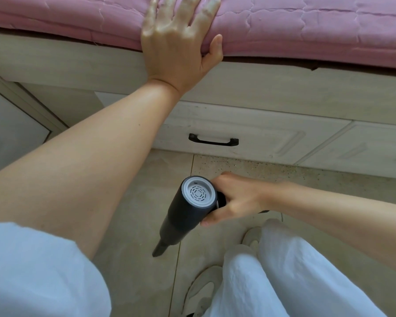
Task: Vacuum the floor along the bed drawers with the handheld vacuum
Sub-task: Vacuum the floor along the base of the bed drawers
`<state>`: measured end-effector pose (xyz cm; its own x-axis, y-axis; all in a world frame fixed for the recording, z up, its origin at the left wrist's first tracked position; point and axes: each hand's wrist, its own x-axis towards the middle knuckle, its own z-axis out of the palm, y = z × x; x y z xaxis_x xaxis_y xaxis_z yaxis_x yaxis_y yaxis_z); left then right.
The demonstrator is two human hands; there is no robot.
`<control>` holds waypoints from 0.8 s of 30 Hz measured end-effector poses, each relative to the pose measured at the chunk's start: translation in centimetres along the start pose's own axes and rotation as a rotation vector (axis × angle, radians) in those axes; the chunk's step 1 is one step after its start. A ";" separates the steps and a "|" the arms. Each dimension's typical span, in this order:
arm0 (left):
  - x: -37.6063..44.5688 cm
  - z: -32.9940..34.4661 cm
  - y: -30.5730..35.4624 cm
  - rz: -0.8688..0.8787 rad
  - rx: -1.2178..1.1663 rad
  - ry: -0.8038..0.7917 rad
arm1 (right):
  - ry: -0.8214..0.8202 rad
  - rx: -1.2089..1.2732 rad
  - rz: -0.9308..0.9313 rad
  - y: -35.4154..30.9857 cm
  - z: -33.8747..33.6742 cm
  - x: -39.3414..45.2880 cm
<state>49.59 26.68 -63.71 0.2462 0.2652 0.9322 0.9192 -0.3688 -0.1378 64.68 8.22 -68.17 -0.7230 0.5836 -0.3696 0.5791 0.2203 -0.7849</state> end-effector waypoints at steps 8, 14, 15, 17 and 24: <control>-0.1 -0.1 0.1 0.001 0.009 -0.014 | 0.042 0.026 0.000 -0.3 0.4 0.7; -0.1 -0.2 0.0 -0.002 0.014 -0.017 | 0.014 0.021 -0.015 -0.5 1.3 1.4; -0.1 -0.2 0.1 -0.002 0.017 -0.018 | 0.029 0.009 -0.023 -0.6 1.5 1.6; -0.1 -0.2 0.1 -0.004 0.014 -0.028 | 0.065 -0.004 -0.030 -0.7 1.6 1.9; 0.1 -0.3 0.1 0.001 0.010 -0.024 | 0.121 0.033 0.008 0.0 -0.3 1.1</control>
<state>49.59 26.38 -63.55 0.2544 0.2866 0.9237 0.9220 -0.3600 -0.1423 63.98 9.09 -68.43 -0.6664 0.6758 -0.3150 0.5708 0.1907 -0.7986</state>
